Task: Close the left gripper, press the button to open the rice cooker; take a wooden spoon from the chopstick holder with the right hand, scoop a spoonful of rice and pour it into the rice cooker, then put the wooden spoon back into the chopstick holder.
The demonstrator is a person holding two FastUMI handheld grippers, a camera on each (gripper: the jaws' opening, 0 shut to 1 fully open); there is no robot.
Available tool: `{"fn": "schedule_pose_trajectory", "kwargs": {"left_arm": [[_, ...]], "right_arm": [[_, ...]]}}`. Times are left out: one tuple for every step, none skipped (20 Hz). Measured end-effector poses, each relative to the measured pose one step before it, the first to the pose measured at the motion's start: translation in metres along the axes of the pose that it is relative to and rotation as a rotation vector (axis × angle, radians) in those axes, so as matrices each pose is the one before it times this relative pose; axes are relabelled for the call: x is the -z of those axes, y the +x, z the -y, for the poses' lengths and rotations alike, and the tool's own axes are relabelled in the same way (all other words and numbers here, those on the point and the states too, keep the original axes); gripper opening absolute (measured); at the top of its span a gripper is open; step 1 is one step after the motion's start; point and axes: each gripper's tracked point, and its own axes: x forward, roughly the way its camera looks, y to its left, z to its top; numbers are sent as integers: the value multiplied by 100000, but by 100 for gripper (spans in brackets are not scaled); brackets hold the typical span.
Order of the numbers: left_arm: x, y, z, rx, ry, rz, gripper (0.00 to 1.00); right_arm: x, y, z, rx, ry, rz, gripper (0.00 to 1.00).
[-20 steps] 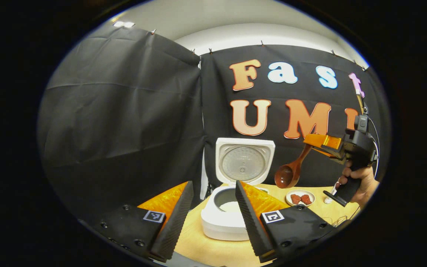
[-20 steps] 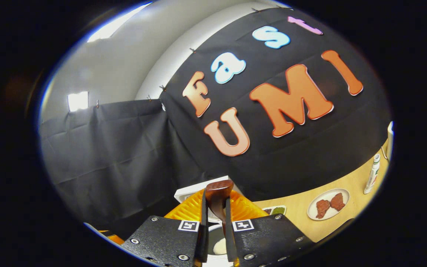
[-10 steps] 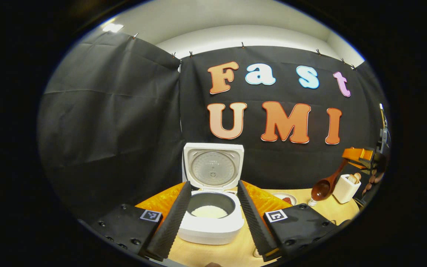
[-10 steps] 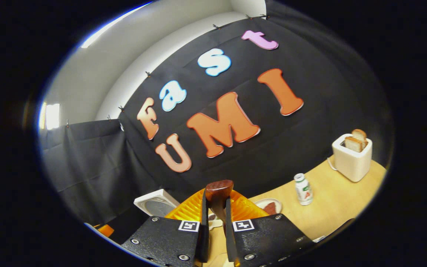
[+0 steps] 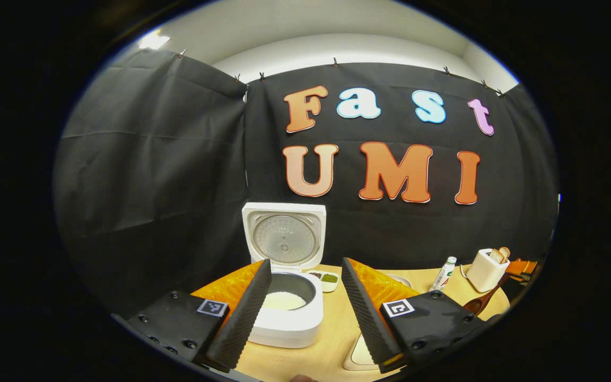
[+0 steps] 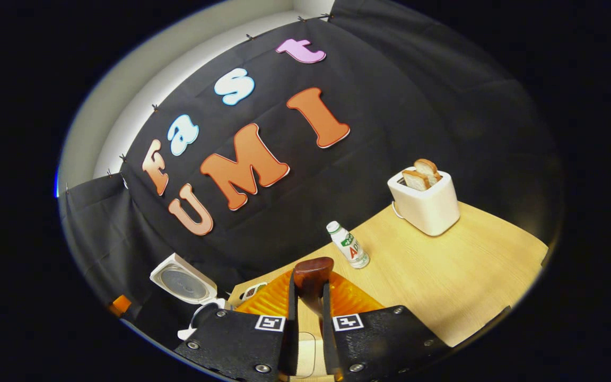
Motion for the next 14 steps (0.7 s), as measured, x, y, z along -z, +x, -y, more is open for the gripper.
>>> {"fn": "schedule_pose_trajectory", "kwargs": {"left_arm": [[-204,-158,298,108,463,237,90],[-139,-388,278,-189,551,399,91],[-164,-277,200,-168,533,211,91],[17,-373,71,-432,406,-74,92],[-90,-179,110,-420,111,-18,92],[2,-226,118,-271,205,-231,91],[-105,-148,10,-302,461,70,91],[-156,-36,-160,-816,818,23,91],[-128,44,-282,-1001,628,81,91],[-84,59,-184,-708,222,-140,91],[-234,357,-341,-337,-353,-760,91],[-280,363,-180,580,-881,-545,91],[-867,599,-576,-296,-365,269,90],[-1216,848,-896,-732,623,797,91]], "right_arm": [[287,-359,581,521,858,-614,18],[309,-195,308,135,370,-547,18],[585,-224,473,203,302,-1097,18],[785,-351,517,896,23,-702,18],[456,-73,548,804,336,-244,18],[465,-88,421,702,237,42,18],[558,100,384,226,547,-366,18],[808,111,297,390,2,-685,18],[721,250,631,1086,800,-796,18],[651,338,578,1419,850,-815,18],[475,189,511,1161,941,-114,19],[450,78,488,1090,770,458,19],[333,184,636,1755,1067,281,20],[709,184,504,1007,1790,-336,21]]}}
